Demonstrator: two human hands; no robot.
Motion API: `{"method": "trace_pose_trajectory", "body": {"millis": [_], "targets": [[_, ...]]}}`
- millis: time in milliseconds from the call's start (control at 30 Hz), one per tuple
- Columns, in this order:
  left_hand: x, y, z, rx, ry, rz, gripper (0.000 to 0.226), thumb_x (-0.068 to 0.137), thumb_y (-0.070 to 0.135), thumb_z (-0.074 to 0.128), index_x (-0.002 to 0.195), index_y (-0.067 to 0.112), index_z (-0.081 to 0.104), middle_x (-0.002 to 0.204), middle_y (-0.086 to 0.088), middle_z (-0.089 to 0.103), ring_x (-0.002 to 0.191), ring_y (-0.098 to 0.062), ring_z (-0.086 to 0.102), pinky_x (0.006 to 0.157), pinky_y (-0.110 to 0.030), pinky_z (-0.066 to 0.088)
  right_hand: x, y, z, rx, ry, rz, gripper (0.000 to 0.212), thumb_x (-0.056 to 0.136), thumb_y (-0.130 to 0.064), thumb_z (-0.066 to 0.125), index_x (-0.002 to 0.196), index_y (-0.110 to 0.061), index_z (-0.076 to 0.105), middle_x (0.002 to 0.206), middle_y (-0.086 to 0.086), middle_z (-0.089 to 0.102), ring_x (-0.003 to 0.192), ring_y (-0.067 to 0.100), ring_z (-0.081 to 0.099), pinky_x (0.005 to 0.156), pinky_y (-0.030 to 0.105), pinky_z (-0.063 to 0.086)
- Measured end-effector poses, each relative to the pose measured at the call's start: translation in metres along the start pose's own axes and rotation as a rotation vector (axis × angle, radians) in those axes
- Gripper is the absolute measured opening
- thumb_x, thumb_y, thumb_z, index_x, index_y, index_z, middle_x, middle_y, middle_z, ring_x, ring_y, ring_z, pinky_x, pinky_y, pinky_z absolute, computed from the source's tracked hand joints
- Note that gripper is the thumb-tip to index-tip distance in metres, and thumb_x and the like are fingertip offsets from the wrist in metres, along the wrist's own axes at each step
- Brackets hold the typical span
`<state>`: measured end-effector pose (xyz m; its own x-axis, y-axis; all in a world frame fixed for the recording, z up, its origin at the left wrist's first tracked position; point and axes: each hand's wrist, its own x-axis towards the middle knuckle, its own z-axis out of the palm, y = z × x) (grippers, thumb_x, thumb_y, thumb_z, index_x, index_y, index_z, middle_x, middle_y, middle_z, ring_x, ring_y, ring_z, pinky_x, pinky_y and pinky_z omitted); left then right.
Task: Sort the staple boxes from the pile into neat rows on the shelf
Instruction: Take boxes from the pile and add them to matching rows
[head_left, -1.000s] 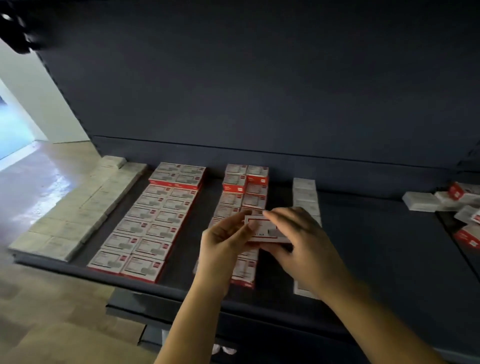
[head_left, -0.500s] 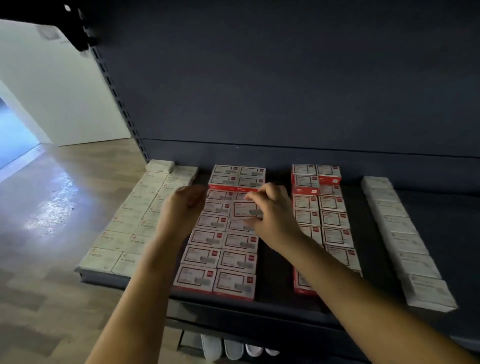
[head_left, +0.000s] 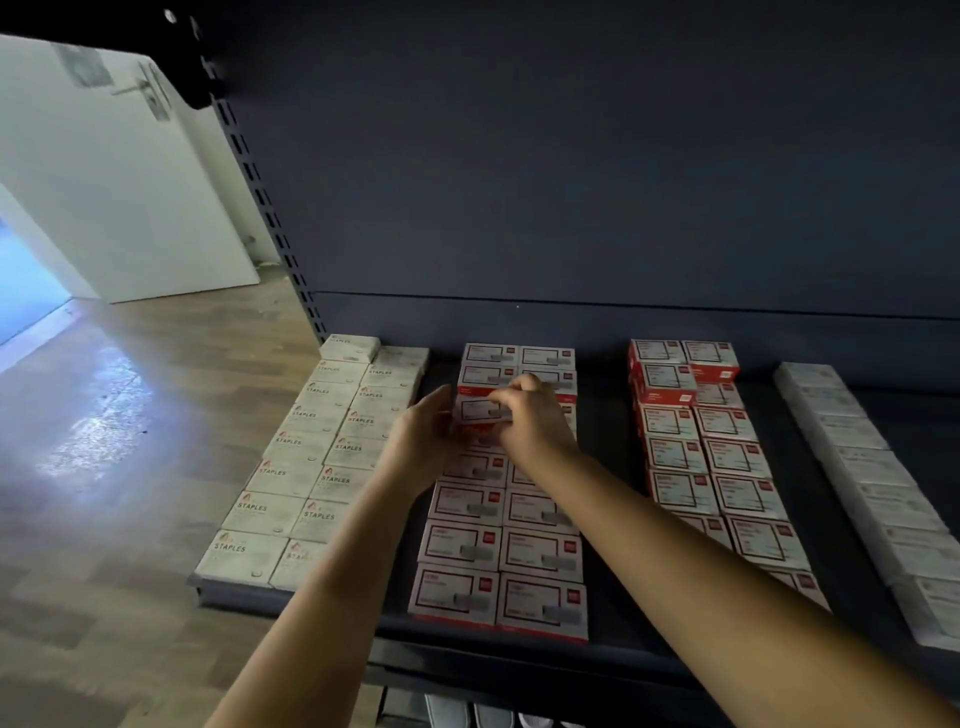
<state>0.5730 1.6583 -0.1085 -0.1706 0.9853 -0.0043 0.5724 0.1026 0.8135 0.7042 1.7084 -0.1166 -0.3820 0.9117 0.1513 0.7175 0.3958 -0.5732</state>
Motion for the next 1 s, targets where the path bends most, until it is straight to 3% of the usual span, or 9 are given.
{"method": "trace_pose_trajectory", "body": {"millis": [100, 233, 433, 500, 600, 867, 933, 1000], "targets": [[0.01, -0.006, 0.004, 0.085, 0.02, 0.026, 0.046, 0.084, 0.018, 0.068, 0.127, 0.018, 0.053, 0.108, 0.009, 0.065, 0.09, -0.005, 0.063, 0.069, -0.011, 0.05, 0.001, -0.001, 0.002, -0.021, 0.038, -0.012, 0.043, 0.084, 0.005, 0.05, 0.125, -0.007, 0.055, 0.122, 0.004, 0.044, 0.118, 0.015, 0.037, 0.089, 0.014, 0.028], [0.018, -0.008, 0.003, 0.122, 0.094, 0.027, 0.046, 0.084, 0.011, 0.067, 0.129, 0.016, 0.055, 0.115, 0.003, 0.064, 0.094, -0.008, 0.059, 0.066, 0.0, 0.04, -0.001, 0.003, 0.008, -0.144, 0.086, -0.053, 0.037, 0.085, -0.002, 0.054, 0.121, -0.01, 0.059, 0.119, 0.001, 0.049, 0.116, 0.017, 0.037, 0.095, 0.022, 0.033], [0.023, -0.011, 0.003, 0.152, 0.103, 0.053, 0.041, 0.087, 0.004, 0.061, 0.127, 0.013, 0.058, 0.117, -0.006, 0.065, 0.091, -0.005, 0.056, 0.074, -0.006, 0.042, 0.002, 0.005, 0.007, -0.2, 0.104, -0.033, 0.033, 0.084, -0.008, 0.058, 0.117, -0.012, 0.061, 0.124, 0.002, 0.046, 0.119, 0.019, 0.036, 0.096, 0.027, 0.032], [0.024, -0.012, 0.004, 0.165, 0.109, 0.069, 0.04, 0.088, 0.004, 0.06, 0.127, 0.013, 0.058, 0.116, -0.007, 0.066, 0.089, -0.005, 0.055, 0.07, -0.004, 0.041, 0.004, 0.006, 0.005, -0.203, 0.083, -0.045, 0.032, 0.086, -0.008, 0.057, 0.118, -0.013, 0.061, 0.119, 0.001, 0.049, 0.115, 0.018, 0.038, 0.093, 0.026, 0.034], [0.024, -0.01, 0.006, 0.189, 0.115, 0.076, 0.039, 0.089, 0.005, 0.058, 0.127, 0.013, 0.057, 0.115, -0.006, 0.066, 0.088, -0.006, 0.056, 0.074, -0.012, 0.045, 0.005, 0.008, 0.003, -0.208, 0.073, -0.066, 0.032, 0.086, -0.008, 0.056, 0.117, -0.015, 0.062, 0.115, 0.0, 0.05, 0.111, 0.017, 0.04, 0.092, 0.026, 0.037], [0.012, 0.007, 0.006, 0.222, 0.154, 0.079, 0.036, 0.088, 0.002, 0.055, 0.121, 0.014, 0.061, 0.11, -0.003, 0.067, 0.088, -0.01, 0.06, 0.065, -0.003, 0.041, -0.011, 0.005, -0.012, -0.182, -0.059, -0.1, 0.046, 0.09, -0.011, 0.053, 0.135, -0.015, 0.047, 0.143, 0.002, 0.037, 0.135, 0.019, 0.026, 0.111, 0.033, 0.024], [0.0, 0.017, 0.009, 0.272, 0.192, 0.12, 0.037, 0.09, 0.007, 0.056, 0.126, 0.016, 0.057, 0.118, 0.0, 0.064, 0.102, -0.016, 0.061, 0.08, -0.014, 0.045, -0.022, 0.007, -0.021, -0.125, -0.019, -0.125, 0.043, 0.09, -0.011, 0.053, 0.133, -0.014, 0.049, 0.141, 0.001, 0.041, 0.133, 0.016, 0.031, 0.111, 0.033, 0.029], [-0.016, 0.025, 0.015, 0.306, 0.214, 0.2, 0.045, 0.089, 0.009, 0.058, 0.134, 0.013, 0.05, 0.133, -0.002, 0.055, 0.119, -0.018, 0.054, 0.097, -0.02, 0.038, -0.034, 0.013, -0.031, -0.074, 0.02, -0.141, 0.044, 0.089, -0.009, 0.052, 0.133, -0.013, 0.05, 0.137, 0.0, 0.046, 0.129, 0.015, 0.036, 0.108, 0.033, 0.034]]}}
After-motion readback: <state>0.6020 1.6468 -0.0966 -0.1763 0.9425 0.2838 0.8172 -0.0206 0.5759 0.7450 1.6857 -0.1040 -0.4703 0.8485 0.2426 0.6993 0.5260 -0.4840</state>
